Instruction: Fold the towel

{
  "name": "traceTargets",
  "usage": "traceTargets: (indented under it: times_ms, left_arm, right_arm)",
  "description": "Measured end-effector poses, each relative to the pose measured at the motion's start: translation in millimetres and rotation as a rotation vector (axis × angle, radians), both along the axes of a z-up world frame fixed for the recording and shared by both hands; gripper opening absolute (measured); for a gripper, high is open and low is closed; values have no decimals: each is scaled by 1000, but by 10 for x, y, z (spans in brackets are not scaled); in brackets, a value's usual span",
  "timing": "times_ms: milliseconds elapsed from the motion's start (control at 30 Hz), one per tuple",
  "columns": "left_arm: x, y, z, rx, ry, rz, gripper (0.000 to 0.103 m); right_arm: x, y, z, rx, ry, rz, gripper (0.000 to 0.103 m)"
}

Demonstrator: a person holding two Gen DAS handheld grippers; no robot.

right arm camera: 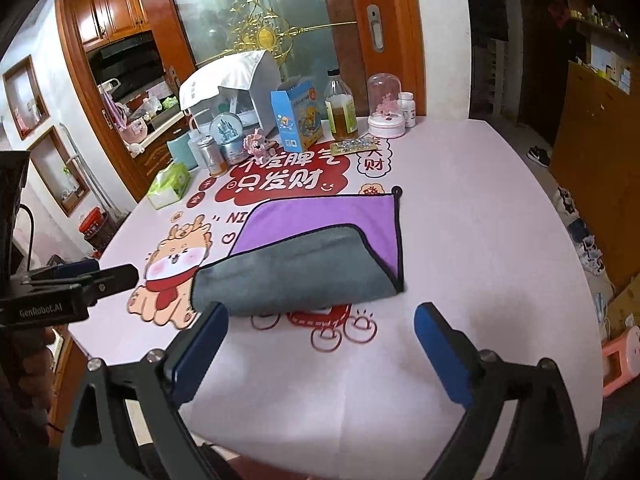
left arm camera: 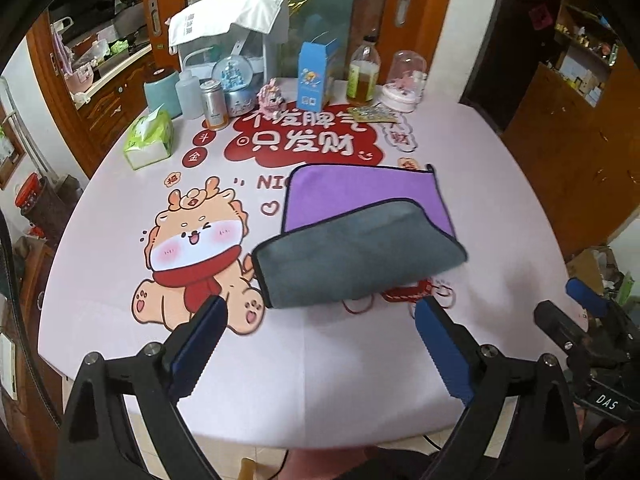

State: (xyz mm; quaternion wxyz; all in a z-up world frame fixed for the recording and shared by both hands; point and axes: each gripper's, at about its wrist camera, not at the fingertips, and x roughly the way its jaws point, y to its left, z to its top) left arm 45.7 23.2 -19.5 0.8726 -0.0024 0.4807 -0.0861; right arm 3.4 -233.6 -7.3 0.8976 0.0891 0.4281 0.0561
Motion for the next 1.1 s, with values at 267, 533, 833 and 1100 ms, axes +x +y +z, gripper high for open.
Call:
traceTargets:
  times_ms: [267, 533, 833, 1100]
  left_arm:
    - [-400, -164, 239, -15, -71, -20, 94]
    - [-601, -278, 228, 18, -123, -8, 94]
    - [-652, -284, 185, 37, -123, 17, 94]
    - [-685, -286, 169, 54, -134, 31, 94]
  right_arm:
    - [-343, 23, 220, 0, 8, -9, 97]
    - [-559, 23, 283, 22, 19, -33, 97]
    - [-643, 97, 282, -7, 8, -78, 98]
    - [-593, 209, 212, -39, 42, -47, 98]
